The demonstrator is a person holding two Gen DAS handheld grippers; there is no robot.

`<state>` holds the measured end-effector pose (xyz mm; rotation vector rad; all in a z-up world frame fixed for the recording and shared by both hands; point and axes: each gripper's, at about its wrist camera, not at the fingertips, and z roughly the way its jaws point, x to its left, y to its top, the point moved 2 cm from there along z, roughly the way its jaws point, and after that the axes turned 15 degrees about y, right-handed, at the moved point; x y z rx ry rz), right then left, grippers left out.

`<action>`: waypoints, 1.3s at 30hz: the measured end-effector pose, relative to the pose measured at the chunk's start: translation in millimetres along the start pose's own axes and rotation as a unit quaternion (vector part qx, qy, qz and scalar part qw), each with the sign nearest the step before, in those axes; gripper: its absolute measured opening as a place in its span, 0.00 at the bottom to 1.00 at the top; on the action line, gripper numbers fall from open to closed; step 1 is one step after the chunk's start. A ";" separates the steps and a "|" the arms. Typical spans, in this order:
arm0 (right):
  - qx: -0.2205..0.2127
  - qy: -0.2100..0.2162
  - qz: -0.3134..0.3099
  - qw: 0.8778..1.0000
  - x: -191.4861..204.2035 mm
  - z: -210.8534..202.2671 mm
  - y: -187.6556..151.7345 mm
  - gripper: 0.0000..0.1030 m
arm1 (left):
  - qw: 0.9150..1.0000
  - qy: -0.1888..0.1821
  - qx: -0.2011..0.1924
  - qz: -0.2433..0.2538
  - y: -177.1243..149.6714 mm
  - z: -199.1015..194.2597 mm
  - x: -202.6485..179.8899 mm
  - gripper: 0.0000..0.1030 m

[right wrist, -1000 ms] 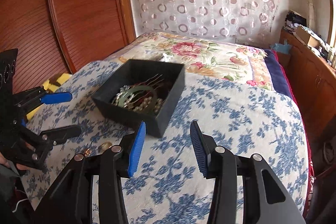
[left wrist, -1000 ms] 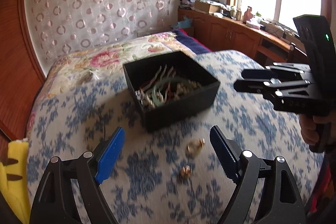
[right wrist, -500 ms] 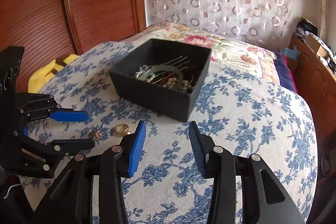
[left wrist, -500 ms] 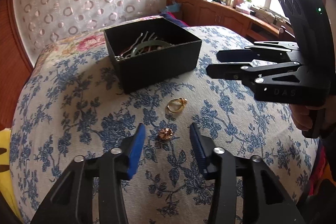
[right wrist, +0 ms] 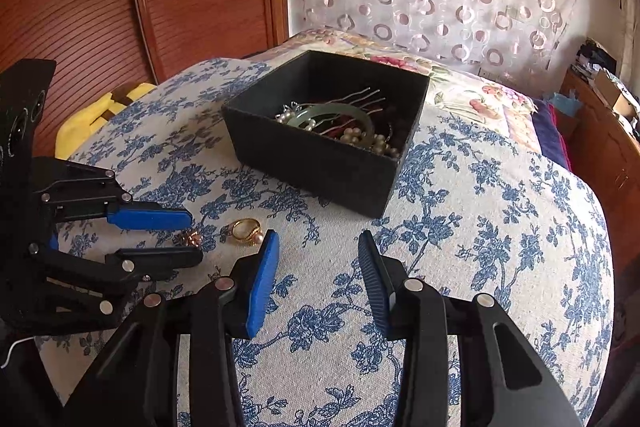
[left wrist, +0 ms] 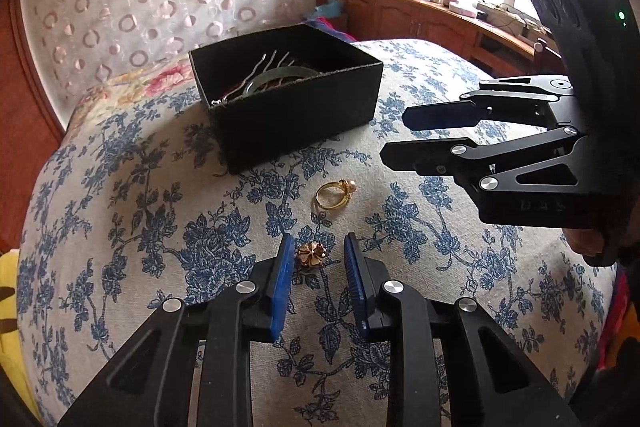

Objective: Organize jewelry
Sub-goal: 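Grasp the gold flower earring with the left gripper while the right gripper grasps the gold ring, then drop the earring and ring into the black box and open both grippers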

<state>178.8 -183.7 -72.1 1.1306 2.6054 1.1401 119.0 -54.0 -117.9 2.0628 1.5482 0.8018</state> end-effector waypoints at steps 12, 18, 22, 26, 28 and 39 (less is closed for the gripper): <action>0.014 0.017 -0.022 1.000 10.9 9.5 0.7 0.38 | 1.000 0.006 -0.016 -0.026 -4.1 -12.9 16.2 0.14; 0.029 0.036 -0.033 0.998 21.0 24.2 8.0 0.38 | 0.998 0.018 -0.033 -0.048 -4.0 -27.5 34.1 0.14; 0.044 0.038 -0.045 0.997 27.6 34.6 10.3 0.38 | 0.997 0.025 -0.037 -0.057 -3.8 -31.0 40.1 0.14; 0.054 0.036 -0.052 0.997 28.1 39.3 11.3 0.38 | 0.997 0.026 -0.039 -0.059 -2.2 -33.3 42.1 0.14; 0.058 0.038 -0.056 0.996 29.1 38.8 12.0 0.35 | 0.997 0.026 -0.040 -0.059 -1.2 -32.1 42.6 0.14; 0.042 0.040 -0.054 0.997 25.0 22.6 16.0 0.23 | 0.996 0.033 -0.050 -0.063 7.6 -34.6 46.7 0.14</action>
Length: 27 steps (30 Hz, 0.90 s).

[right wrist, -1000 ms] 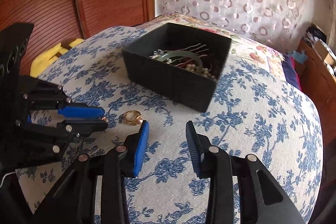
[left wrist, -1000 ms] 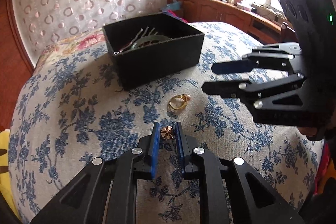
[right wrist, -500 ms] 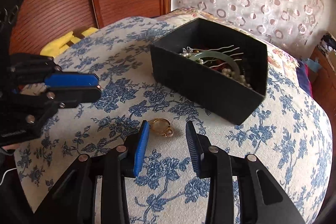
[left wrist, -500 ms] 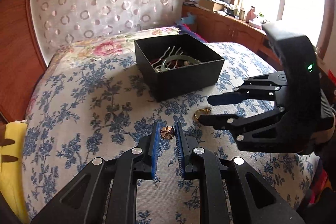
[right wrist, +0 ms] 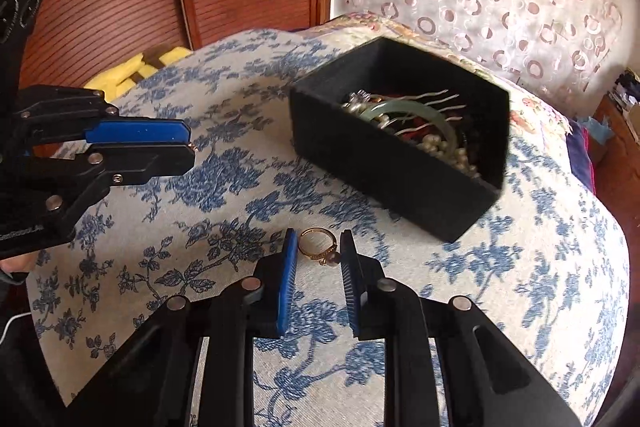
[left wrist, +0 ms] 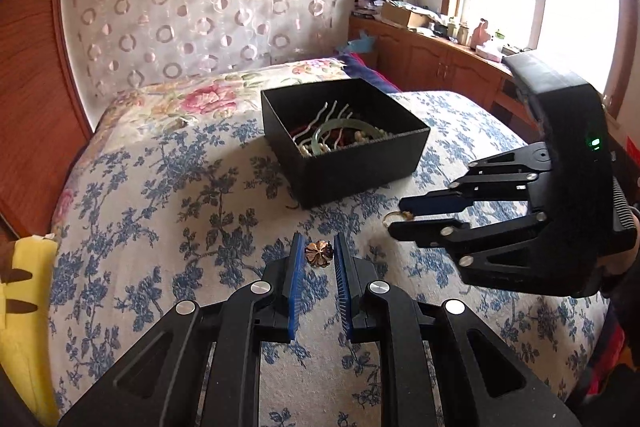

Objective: Organize jewelry
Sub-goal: 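Drop the earring and ring into the black box and open both grippers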

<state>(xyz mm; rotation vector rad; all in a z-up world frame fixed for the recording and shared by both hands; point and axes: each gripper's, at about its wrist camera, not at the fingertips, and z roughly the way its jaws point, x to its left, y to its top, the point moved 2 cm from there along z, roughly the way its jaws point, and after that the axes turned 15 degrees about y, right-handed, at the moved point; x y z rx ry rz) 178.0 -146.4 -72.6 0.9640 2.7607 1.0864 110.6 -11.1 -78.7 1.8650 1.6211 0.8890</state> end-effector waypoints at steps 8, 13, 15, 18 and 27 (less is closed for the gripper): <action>-0.040 -0.015 0.008 0.999 -14.7 -35.4 17.9 0.23 | 1.000 0.009 -0.013 0.000 17.5 -0.9 1.9 0.14; -0.064 -0.039 0.021 0.997 -32.6 -47.9 33.2 0.23 | 1.000 0.011 -0.018 0.001 27.2 2.4 0.6 0.14; -0.069 -0.043 0.027 0.996 -40.1 -48.7 39.1 0.23 | 1.000 0.010 -0.019 0.001 31.3 5.1 0.6 0.14; -0.073 -0.048 0.033 0.996 -49.3 -47.8 46.6 0.24 | 1.000 0.009 -0.022 0.000 40.8 11.1 -0.9 0.14; -0.093 -0.036 0.068 0.993 -68.8 -48.2 52.8 0.41 | 1.000 0.004 -0.028 -0.013 69.3 31.6 -7.3 0.14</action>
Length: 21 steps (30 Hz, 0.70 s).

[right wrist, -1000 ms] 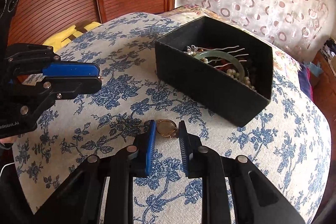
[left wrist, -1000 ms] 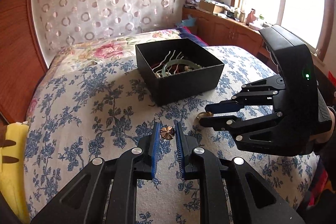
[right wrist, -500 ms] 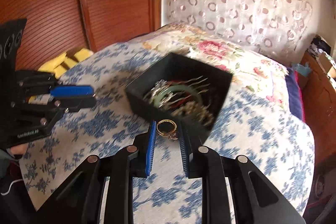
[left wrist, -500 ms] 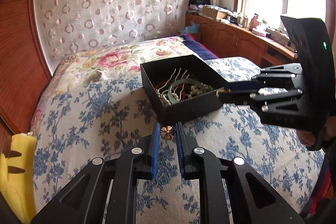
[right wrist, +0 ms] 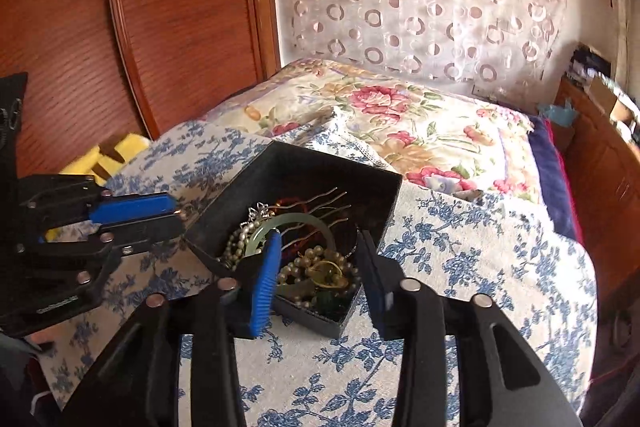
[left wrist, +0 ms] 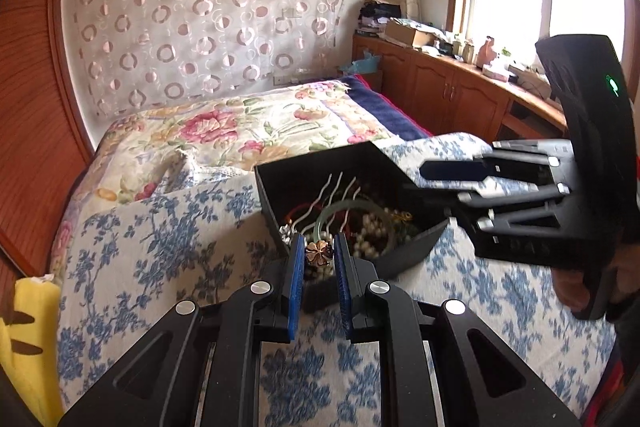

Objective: Organize jewelry
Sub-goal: 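Drop the earring and ring into the black box and open both grippers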

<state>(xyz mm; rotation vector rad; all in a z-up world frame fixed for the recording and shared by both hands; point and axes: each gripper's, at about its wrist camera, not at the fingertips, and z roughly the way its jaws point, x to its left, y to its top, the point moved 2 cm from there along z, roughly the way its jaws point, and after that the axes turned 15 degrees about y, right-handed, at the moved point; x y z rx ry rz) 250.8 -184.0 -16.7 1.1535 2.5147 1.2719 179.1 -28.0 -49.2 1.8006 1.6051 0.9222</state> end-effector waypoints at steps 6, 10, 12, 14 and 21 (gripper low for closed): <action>-0.001 -0.007 0.012 1.000 -7.2 -3.0 -13.3 0.41 | 1.000 -0.006 -0.001 -0.015 9.8 11.9 -4.0 0.14; -0.003 -0.020 0.013 1.000 -9.6 -8.9 -25.1 0.41 | 1.000 -0.001 -0.003 -0.018 15.4 18.9 -7.4 0.15; -0.010 -0.025 0.017 0.999 -11.0 -15.2 -29.8 0.41 | 1.000 0.003 -0.001 -0.020 17.3 21.6 -8.3 0.23; -0.015 -0.029 0.021 0.999 -11.9 -21.6 -33.2 0.41 | 1.000 0.008 -0.005 -0.023 18.0 21.0 -8.4 0.37; -0.048 -0.040 0.024 0.998 -4.6 -48.3 -39.2 0.41 | 0.999 0.031 -0.020 -0.036 14.0 5.2 -2.4 0.66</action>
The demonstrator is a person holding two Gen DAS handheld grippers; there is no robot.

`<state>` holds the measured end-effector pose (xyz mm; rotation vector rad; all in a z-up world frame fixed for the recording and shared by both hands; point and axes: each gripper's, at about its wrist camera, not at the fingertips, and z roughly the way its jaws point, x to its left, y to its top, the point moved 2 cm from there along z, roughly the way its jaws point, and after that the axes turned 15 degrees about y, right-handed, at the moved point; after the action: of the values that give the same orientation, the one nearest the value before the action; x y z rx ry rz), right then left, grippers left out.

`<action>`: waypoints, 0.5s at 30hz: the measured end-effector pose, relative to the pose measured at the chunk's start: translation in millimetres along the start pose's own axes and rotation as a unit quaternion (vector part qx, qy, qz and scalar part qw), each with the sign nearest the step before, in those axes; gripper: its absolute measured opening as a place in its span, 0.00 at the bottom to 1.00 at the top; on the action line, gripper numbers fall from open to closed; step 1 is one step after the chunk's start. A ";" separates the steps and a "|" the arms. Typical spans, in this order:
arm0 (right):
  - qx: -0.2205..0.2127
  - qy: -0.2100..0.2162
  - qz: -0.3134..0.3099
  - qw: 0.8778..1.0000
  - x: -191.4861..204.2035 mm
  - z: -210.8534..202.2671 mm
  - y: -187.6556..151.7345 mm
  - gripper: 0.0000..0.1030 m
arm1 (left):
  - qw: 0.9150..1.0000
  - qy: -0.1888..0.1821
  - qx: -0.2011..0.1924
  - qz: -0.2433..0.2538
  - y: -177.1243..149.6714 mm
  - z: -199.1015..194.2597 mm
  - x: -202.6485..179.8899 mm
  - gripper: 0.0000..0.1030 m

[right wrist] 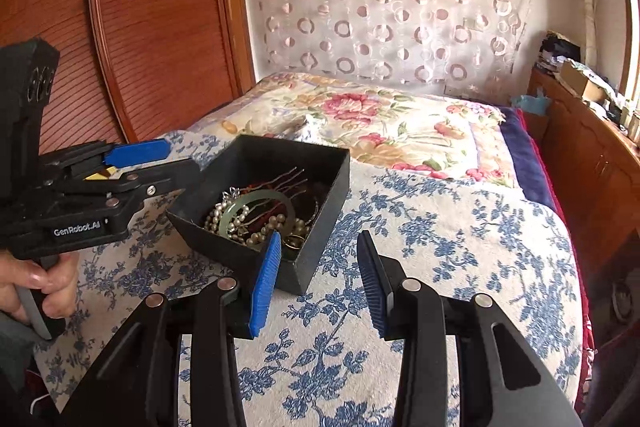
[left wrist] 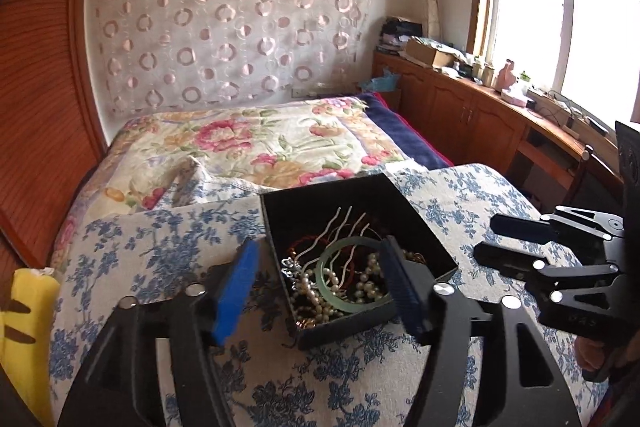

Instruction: Organize jewelry

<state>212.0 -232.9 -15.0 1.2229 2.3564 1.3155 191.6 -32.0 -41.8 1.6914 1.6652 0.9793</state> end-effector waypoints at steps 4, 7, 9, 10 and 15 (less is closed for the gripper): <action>-0.023 -0.004 -0.002 1.000 8.9 -18.6 1.3 0.41 | 1.000 0.015 -0.017 -0.001 -2.5 -20.6 5.1 0.82; -0.037 -0.006 -0.003 0.999 16.7 -29.7 2.7 0.42 | 0.999 0.022 -0.025 -0.005 -4.7 -36.5 9.9 0.91; -0.043 -0.008 -0.002 0.999 21.2 -36.0 3.4 0.53 | 0.999 0.027 -0.029 -0.005 -7.0 -44.7 10.7 0.92; -0.047 -0.012 -0.004 0.999 24.4 -39.4 2.9 0.55 | 0.999 0.030 -0.031 -0.005 -8.6 -49.5 11.6 0.92; -0.062 -0.029 -0.004 0.998 35.4 -50.7 -0.7 0.72 | 0.999 0.034 -0.033 -0.005 -15.6 -70.2 15.2 0.92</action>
<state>163.1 -239.0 22.4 1.1978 2.2023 1.3820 124.8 -22.8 -12.6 1.6220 1.6634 1.0863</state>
